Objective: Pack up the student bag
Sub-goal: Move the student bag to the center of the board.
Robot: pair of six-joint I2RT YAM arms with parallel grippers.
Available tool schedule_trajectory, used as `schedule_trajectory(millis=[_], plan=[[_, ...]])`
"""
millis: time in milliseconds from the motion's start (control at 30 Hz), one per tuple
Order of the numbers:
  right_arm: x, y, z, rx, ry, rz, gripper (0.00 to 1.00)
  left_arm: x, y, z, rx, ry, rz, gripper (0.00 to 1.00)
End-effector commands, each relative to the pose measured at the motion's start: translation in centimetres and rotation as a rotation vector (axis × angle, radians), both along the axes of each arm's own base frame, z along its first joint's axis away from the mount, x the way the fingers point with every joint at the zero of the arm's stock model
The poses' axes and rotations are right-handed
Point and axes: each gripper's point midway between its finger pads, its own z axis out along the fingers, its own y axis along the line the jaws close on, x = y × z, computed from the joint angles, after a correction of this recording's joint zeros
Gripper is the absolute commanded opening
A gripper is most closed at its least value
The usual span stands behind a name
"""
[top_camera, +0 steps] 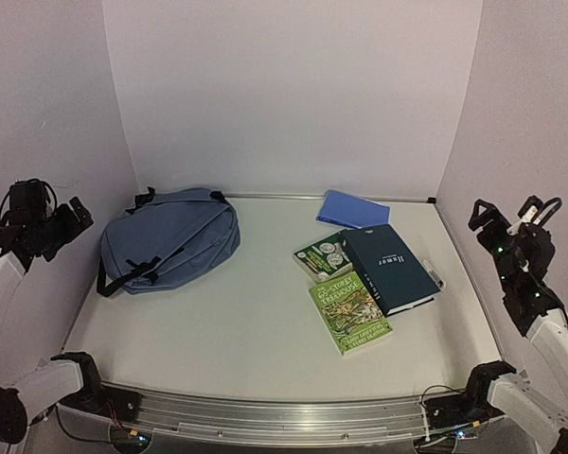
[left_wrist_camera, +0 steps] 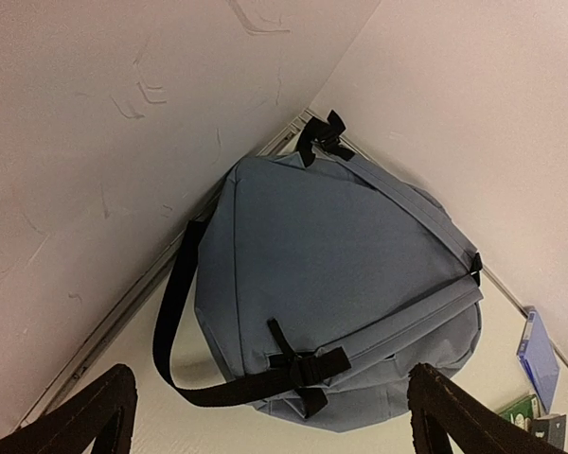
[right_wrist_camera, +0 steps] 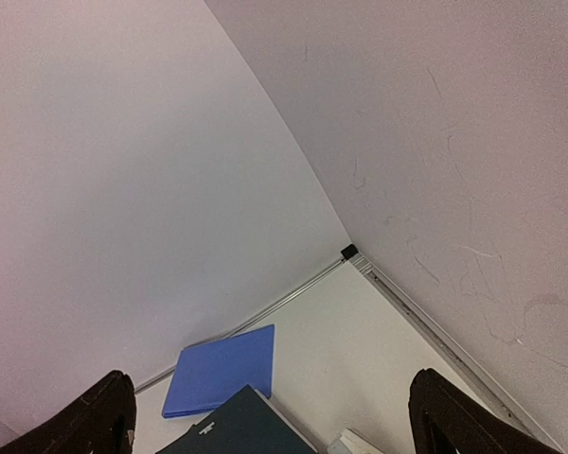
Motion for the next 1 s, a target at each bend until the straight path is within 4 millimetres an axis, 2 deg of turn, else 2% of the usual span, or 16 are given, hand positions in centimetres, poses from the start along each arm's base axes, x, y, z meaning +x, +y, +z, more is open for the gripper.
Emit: schedule_trajectory(millis=[0, 133, 300, 500, 633, 733, 867, 967], plan=[[-0.9, 0.0, 2.2, 0.041, -0.064, 0.006, 0.98, -0.1, 0.0, 0.8, 0.011, -0.024, -0.010, 1.00], [-1.1, 1.5, 3.5, 0.069, -0.102, 0.099, 0.98, 1.1, -0.8, 0.3, -0.003, -0.017, -0.064, 1.00], [0.2, 3.8, 3.7, 0.036, -0.058, 0.226, 0.98, 5.1, -3.6, -1.9, -0.092, 0.066, -0.201, 1.00], [2.0, 6.5, 1.7, 0.017, 0.067, 0.379, 0.98, 9.9, -10.9, -3.7, 0.101, 0.125, -0.408, 1.00], [3.0, 8.0, -0.5, 0.018, 0.147, 0.465, 0.98, 12.9, -14.4, -6.7, 0.197, 0.193, -0.568, 1.00], [3.2, 8.8, -1.7, 0.020, 0.181, 0.510, 0.98, 14.6, -15.4, -9.6, 0.295, 0.286, -0.621, 1.00], [3.3, 9.4, -2.7, 0.025, 0.209, 0.548, 0.98, 15.7, -16.1, -12.7, 0.443, 0.379, -0.645, 1.00], [3.4, 9.6, -3.3, 0.027, 0.226, 0.561, 0.98, 16.1, -14.6, -15.2, 0.504, 0.484, -0.568, 1.00]])
